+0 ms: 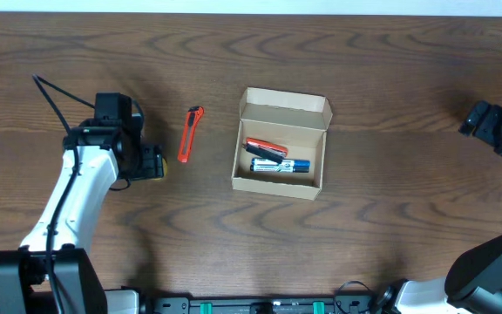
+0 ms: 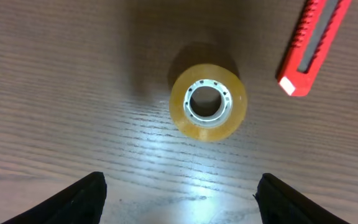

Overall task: Pack container
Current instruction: 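Move the left gripper over the clear tape roll and lower toward it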

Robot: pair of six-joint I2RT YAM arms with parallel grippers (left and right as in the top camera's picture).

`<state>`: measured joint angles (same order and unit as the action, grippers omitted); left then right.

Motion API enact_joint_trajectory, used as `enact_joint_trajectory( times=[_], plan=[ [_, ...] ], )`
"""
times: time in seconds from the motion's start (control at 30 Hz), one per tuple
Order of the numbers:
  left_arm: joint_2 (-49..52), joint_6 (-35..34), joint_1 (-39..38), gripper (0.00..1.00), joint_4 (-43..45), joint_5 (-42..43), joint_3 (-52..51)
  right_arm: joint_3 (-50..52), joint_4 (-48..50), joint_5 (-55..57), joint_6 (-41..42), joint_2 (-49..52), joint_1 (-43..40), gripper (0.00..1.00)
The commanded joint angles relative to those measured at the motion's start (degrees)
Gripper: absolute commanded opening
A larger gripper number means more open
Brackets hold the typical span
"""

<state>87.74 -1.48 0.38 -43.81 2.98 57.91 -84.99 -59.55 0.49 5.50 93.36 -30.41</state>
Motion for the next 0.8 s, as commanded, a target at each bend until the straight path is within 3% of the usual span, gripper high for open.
enact_joint_trajectory(
  times=[0.0,0.33,0.77],
  plan=[
    [3.0,-0.4,0.4,0.78,0.4,-0.2,-0.3,-0.3,-0.3,0.5,0.7,0.0,0.5,0.99],
    [12.3,-1.8,0.4,0.78,0.5,2.6,0.8,-0.3,-0.7,0.5,0.4,0.0,0.5,0.99],
    [12.2,-1.7,0.6,0.77,-2.0,2.9,9.8,-0.3,-0.7,0.6,-0.2,0.0,0.5,0.99]
  ],
)
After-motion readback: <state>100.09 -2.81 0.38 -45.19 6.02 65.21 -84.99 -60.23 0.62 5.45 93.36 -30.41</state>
